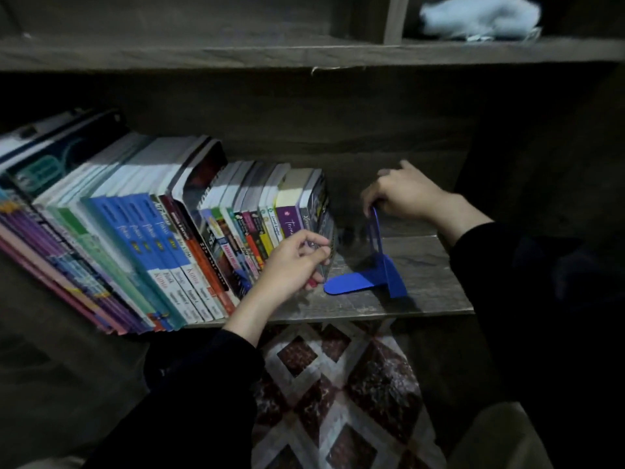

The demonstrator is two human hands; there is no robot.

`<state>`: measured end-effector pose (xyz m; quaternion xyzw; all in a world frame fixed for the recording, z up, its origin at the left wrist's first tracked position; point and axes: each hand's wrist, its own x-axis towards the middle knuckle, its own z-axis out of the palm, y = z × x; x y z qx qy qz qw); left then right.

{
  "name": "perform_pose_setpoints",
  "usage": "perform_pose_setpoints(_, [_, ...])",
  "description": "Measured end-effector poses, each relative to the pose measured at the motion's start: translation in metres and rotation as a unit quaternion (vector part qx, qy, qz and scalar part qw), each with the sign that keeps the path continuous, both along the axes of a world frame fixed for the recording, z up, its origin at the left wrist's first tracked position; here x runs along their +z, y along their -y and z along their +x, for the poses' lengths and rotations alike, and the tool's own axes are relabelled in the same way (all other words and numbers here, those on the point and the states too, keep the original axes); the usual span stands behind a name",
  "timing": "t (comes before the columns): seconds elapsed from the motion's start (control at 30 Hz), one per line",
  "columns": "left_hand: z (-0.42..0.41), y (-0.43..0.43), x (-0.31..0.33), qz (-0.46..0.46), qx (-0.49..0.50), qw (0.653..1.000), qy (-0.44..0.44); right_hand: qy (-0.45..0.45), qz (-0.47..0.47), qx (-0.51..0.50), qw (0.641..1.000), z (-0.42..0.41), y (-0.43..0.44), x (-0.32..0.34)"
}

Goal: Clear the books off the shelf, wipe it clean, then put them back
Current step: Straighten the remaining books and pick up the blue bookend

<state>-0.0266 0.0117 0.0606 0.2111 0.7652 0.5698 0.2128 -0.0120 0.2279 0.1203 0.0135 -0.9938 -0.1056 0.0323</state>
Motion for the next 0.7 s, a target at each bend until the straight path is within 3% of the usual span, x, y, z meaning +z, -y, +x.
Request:
perform_pose_setpoints(0.07, [-0.001,-0.001,-0.001,-0.007,0.001,1.0,-0.007,-0.043,0.007,0.007,0.999,0.004,-0.007,-0.013])
perform_pose_setpoints(0.17, [-0.001,-0.003,-0.002,-0.01,0.001,1.0,-0.012,-0.104,-0.065,0.012,0.992,0.015,-0.018,-0.034])
perform_pose_setpoints(0.43, [0.005,-0.014,-0.008,-0.027,0.001,1.0,-0.009,-0.117,-0.283,-0.04,0.951,0.036,-0.039,-0.07])
perform_pose_setpoints(0.5, [0.007,-0.016,-0.008,-0.027,-0.002,1.0,-0.004,-0.149,-0.414,-0.102,0.892,0.042,-0.028,-0.077])
perform_pose_setpoints(0.57, [0.008,-0.017,-0.008,-0.028,-0.001,0.999,-0.018,-0.213,-0.543,-0.168,0.795,0.045,-0.013,-0.086])
perform_pose_setpoints(0.63, [0.007,-0.017,-0.007,-0.039,0.015,0.997,-0.069,-0.263,-0.611,-0.21,0.717,0.049,0.001,-0.092])
perform_pose_setpoints(0.7, [0.004,-0.017,-0.005,-0.061,0.046,0.985,-0.153,-0.26,-0.62,-0.229,0.704,0.052,0.013,-0.098])
